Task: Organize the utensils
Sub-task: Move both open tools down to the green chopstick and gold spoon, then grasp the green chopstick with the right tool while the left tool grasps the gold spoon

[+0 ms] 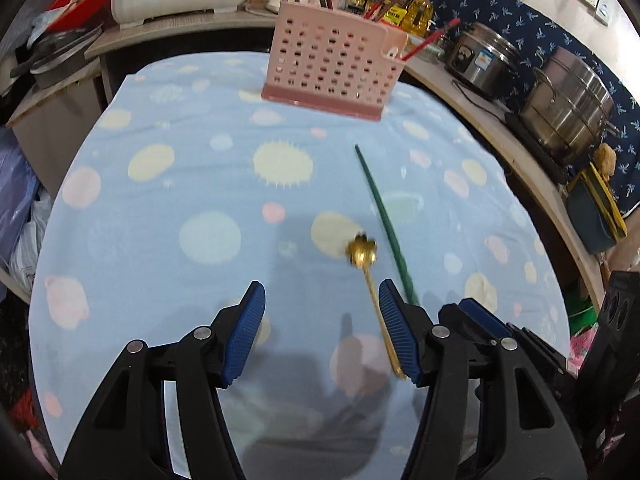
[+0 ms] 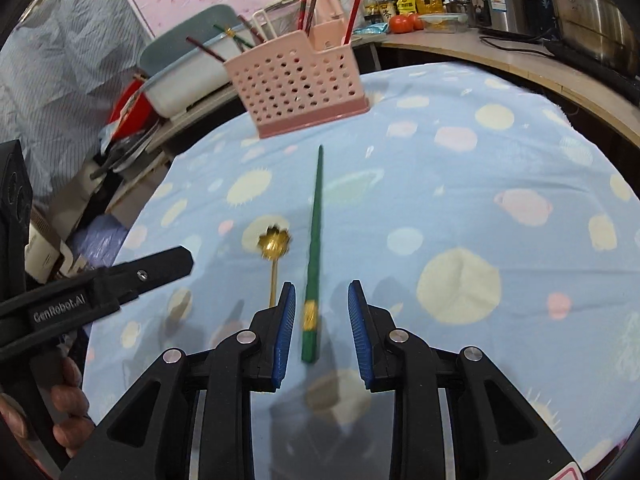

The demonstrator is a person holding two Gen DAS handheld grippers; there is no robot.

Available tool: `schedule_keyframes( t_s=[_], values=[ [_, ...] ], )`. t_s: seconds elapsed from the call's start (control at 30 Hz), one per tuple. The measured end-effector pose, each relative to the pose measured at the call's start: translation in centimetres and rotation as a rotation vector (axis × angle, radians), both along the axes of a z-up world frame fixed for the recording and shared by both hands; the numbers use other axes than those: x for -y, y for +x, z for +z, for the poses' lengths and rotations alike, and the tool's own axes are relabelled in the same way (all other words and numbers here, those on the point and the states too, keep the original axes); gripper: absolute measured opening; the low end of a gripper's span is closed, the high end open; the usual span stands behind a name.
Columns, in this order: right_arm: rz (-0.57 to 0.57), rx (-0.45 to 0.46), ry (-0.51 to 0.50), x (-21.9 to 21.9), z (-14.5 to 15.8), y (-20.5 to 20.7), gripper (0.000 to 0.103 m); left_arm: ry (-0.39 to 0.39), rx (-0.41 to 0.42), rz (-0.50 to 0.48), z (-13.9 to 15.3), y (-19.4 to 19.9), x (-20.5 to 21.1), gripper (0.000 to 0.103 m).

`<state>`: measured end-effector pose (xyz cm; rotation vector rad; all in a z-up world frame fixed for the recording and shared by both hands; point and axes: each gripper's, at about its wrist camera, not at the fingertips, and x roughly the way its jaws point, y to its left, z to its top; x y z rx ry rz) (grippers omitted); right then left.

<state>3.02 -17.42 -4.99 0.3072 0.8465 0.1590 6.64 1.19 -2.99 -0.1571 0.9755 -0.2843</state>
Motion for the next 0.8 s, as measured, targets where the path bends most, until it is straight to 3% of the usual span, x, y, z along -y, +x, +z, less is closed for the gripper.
schedule_keyframes(
  t_s=[0.3, 0.63, 0.8],
  values=[
    [0.028, -0.006, -0.052, -1.8, -1.3, -0.9, 0.023, 0.049, -0.002, 0.022, -1.8, -2.3, -0.4, 0.056],
    [0.015, -0.006, -0.08, -1.7, -1.9, -0.8, 0.008, 0.058, -0.003, 0.011, -2.3, -2.7, 0.1, 0.056],
    [0.009, -0.001, -0.078, -1.4, -1.9, -1.1, 0.007, 0.054, -0.005, 0.003, -2.4, -2.8, 0.5, 0.056]
  ],
)
